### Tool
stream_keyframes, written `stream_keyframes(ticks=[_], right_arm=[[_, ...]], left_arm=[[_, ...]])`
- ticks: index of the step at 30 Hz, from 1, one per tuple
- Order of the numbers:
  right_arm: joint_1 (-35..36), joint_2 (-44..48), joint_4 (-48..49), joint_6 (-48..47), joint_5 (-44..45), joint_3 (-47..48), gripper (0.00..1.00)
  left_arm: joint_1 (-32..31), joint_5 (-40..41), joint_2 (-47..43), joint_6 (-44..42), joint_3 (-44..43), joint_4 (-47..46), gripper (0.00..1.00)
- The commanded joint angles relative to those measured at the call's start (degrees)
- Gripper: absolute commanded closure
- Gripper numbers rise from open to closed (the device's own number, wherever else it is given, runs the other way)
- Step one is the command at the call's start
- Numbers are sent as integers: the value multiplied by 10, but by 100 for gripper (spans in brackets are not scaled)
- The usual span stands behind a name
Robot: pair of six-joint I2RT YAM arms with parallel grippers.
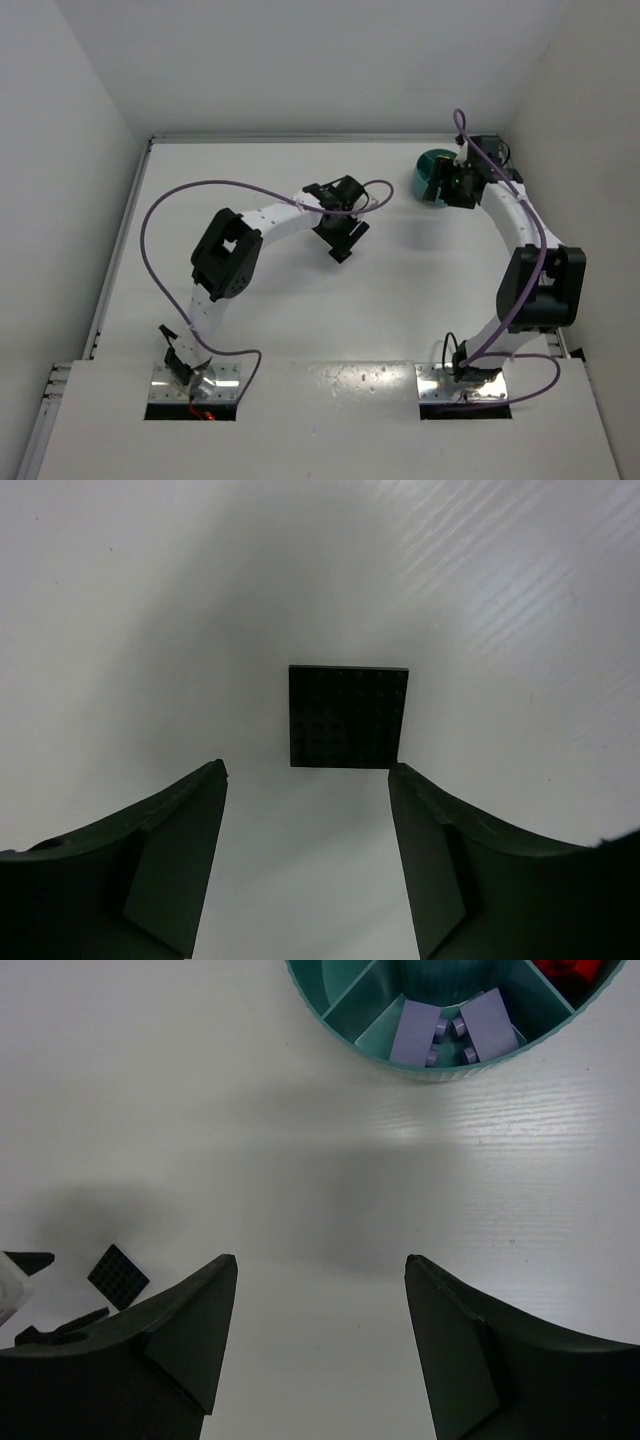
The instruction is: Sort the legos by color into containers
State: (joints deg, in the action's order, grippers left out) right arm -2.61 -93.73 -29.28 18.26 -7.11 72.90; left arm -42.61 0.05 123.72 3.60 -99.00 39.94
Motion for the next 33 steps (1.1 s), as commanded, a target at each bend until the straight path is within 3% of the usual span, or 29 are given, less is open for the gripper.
stream_keyframes(ticks=[1, 13, 16, 20, 33], right_arm=[[-7, -7, 7, 11, -33, 16, 31], [-18, -18, 7, 16, -62, 17, 31], [-18, -18, 7, 16, -62, 17, 31], [-18, -18, 7, 16, -62, 17, 31], [-28, -18, 7, 16, -72, 17, 31]], left_arm=[[1, -3, 12, -5, -35, 43, 28], [1, -49, 42, -22, -70, 53, 19], [1, -49, 57, -22, -75, 58, 6], [1, -44, 77, -22, -82, 58, 6], [-5, -58, 104, -15, -75, 48, 30]])
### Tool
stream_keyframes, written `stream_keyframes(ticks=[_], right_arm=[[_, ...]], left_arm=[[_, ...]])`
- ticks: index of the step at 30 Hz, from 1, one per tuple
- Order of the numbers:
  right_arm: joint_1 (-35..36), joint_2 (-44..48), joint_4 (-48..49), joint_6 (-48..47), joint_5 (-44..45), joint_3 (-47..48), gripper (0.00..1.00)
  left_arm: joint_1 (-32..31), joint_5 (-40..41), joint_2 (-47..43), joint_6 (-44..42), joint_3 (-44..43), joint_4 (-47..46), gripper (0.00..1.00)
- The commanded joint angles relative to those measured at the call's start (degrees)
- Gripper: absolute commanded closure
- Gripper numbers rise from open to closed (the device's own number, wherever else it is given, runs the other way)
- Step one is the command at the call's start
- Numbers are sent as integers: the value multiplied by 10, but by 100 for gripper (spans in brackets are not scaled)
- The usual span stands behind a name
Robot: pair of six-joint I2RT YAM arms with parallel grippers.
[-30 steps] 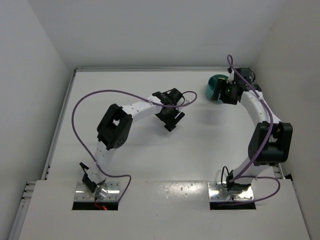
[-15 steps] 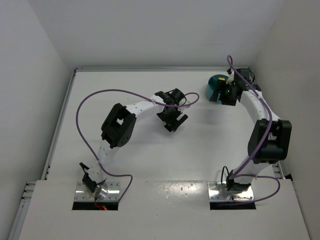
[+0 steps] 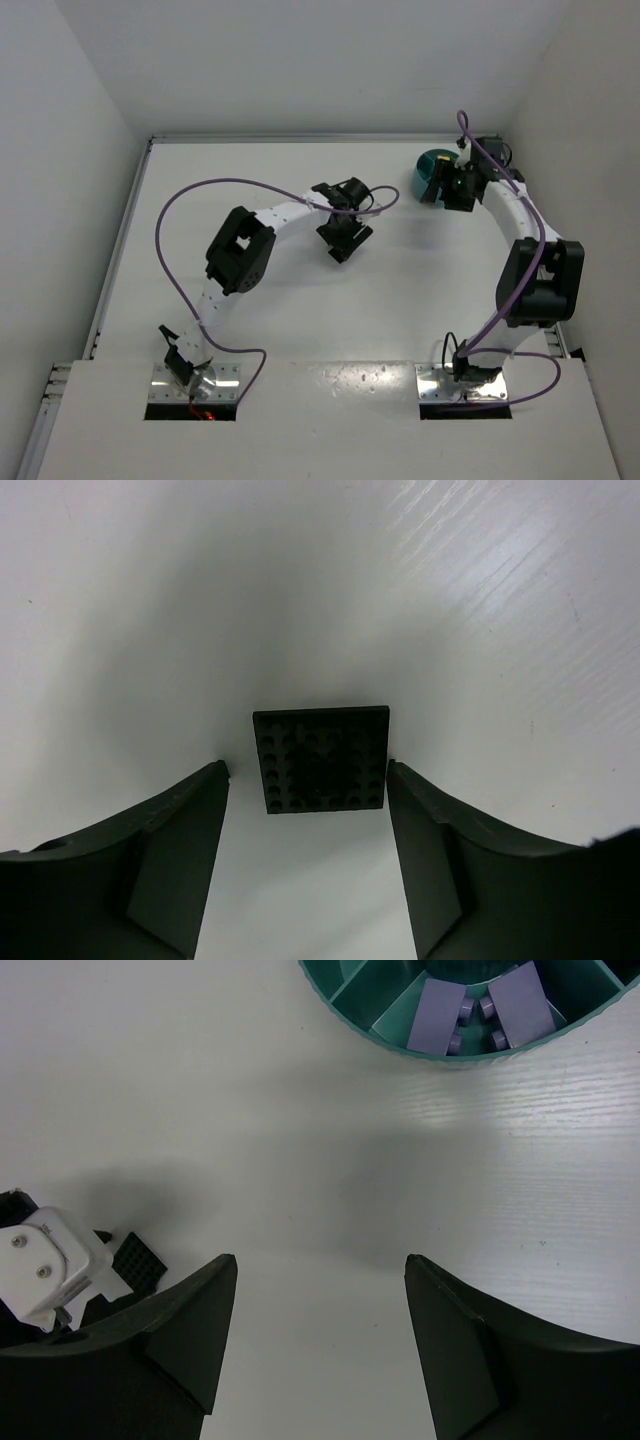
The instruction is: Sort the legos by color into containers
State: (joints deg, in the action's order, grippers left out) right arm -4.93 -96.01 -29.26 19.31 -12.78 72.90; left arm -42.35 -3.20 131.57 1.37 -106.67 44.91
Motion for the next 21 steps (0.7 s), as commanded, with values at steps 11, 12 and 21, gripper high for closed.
stream_keyframes(ticks=[11, 12, 21], right_arm=[[-10, 5, 12, 6, -21, 12, 31], [-10, 5, 12, 6, -21, 12, 31], [-10, -1, 17, 11, -53, -7, 31]], left_arm=[[-30, -26, 26, 18, 64, -18, 53], [-30, -26, 26, 18, 64, -18, 53], [-30, -5, 1, 24, 109, -51, 77]])
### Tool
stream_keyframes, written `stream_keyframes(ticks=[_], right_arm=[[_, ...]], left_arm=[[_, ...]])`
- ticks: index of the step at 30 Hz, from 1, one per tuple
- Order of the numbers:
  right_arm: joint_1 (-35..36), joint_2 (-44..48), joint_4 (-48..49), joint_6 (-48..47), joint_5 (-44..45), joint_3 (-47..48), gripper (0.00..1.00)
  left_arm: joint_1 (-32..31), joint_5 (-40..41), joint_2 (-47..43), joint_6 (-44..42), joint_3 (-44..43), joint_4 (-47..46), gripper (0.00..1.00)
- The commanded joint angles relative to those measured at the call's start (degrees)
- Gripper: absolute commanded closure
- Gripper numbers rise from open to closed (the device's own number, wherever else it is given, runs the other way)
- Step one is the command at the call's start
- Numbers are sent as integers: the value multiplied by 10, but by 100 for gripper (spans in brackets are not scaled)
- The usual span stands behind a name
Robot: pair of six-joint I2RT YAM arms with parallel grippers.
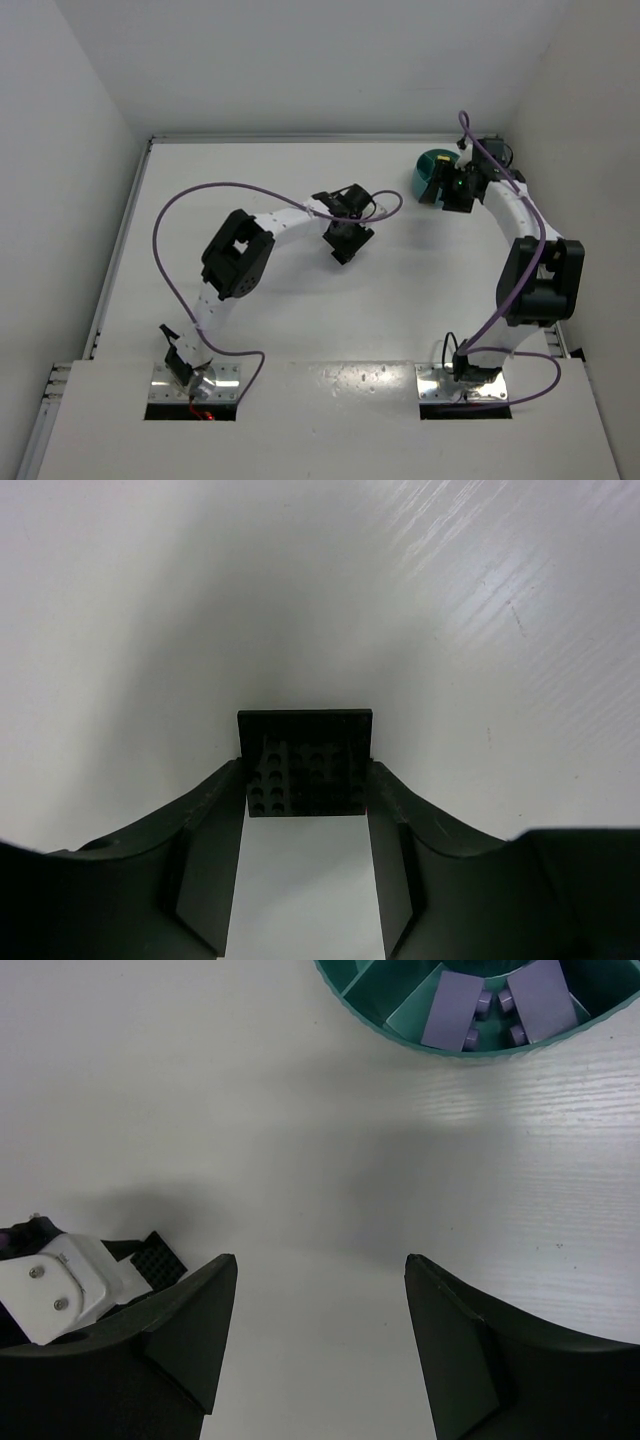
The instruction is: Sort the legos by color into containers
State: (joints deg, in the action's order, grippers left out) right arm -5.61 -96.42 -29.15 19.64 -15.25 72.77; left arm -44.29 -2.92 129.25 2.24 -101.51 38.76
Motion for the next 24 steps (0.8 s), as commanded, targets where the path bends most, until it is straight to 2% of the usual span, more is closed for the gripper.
stream_keyframes(ticks=[1, 7, 12, 16, 20, 21, 24], right_arm=[[-4, 4, 16, 13, -49, -6, 31], [9, -2, 54, 31, -168, -62, 32], [15, -44, 71, 51, -260, -75, 36], [35, -72, 88, 56, -303, -75, 36], [47, -90, 102, 67, -301, -89, 38], [47, -90, 102, 67, -301, -89, 38], [47, -90, 96, 67, -295, -83, 38]], left_arm=[[-11, -8, 11, 15, 68, 1, 77], [-5, -8, -85, 21, 138, -76, 78], [7, -37, -153, 26, 169, -114, 78], [18, -69, -189, 26, 187, -136, 78], [18, -70, -195, 31, 193, -144, 78], [18, -70, -189, 31, 188, -127, 77], [18, -46, -189, 31, 188, -127, 53]])
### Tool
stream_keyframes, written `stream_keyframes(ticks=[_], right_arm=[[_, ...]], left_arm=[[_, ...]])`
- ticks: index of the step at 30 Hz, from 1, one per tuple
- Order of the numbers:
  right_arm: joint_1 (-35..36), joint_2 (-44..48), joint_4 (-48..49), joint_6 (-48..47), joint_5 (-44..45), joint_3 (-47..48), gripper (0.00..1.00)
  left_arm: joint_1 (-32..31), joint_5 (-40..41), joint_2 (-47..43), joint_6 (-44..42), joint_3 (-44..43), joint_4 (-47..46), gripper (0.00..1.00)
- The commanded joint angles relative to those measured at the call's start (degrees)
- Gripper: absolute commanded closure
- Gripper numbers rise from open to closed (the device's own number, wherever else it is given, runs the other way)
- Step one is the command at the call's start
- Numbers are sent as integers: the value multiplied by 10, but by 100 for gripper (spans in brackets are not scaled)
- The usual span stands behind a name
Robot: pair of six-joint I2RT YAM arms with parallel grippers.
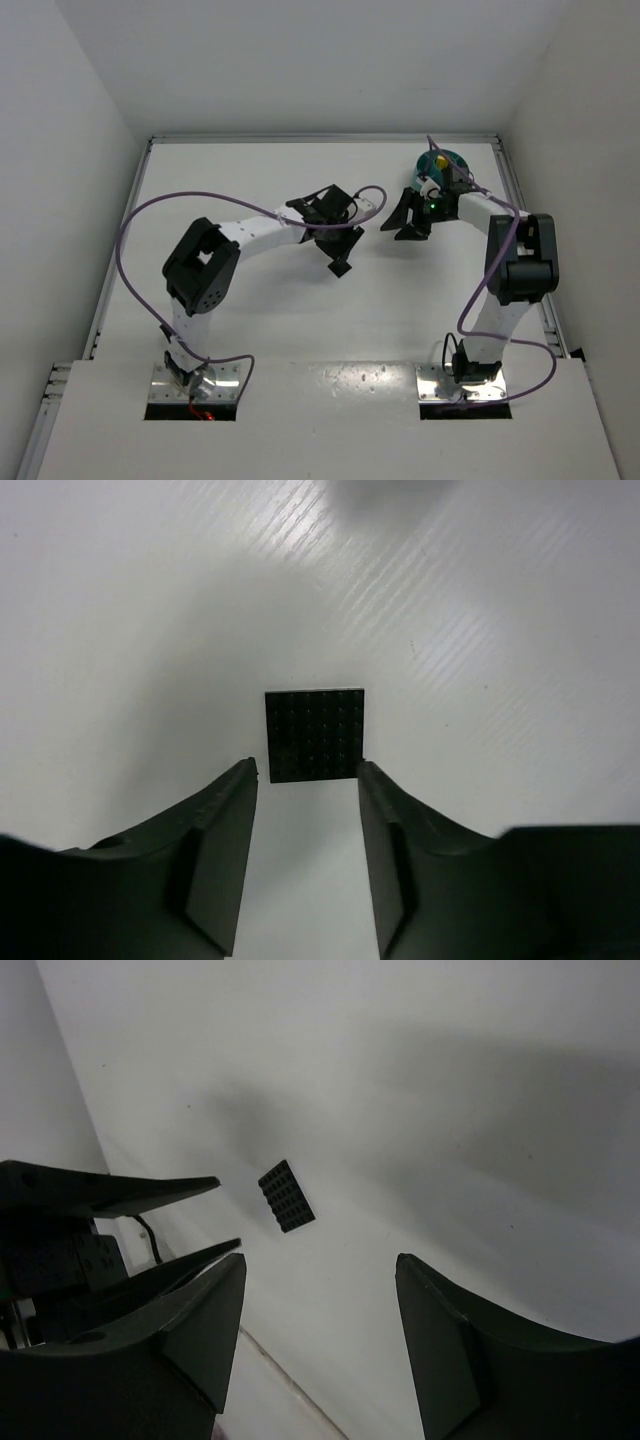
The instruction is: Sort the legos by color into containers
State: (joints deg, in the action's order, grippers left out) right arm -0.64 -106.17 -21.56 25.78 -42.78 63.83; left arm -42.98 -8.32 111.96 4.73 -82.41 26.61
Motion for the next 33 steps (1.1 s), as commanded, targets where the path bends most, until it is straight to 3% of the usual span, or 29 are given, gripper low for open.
stream_keyframes(ticks=[1, 4, 9, 17, 19, 21, 22, 33], right_arm=[[-2, 8, 21, 6, -20, 6, 38], [-2, 8, 8, 1, 10, 17, 38], [-16, 18, -15, -5, 49, 37, 38], [-32, 30, -39, -10, 101, 56, 28], [-39, 30, -39, -10, 96, 56, 26], [-45, 30, -39, -10, 96, 61, 25], [-51, 30, -39, -10, 96, 61, 25], [-62, 35, -39, -5, 84, 56, 24]], left_arm=[[-3, 14, -16, 6, -3, 0, 48], [-22, 33, -2, 1, -13, 15, 41], [-37, 66, 31, 1, -43, 48, 40], [-48, 69, 75, -5, -79, 108, 39], [-48, 76, 80, -5, -79, 108, 34], [-48, 76, 86, -5, -85, 114, 19], [-48, 76, 86, -5, -85, 114, 17], [-48, 59, 120, -5, -108, 114, 19]])
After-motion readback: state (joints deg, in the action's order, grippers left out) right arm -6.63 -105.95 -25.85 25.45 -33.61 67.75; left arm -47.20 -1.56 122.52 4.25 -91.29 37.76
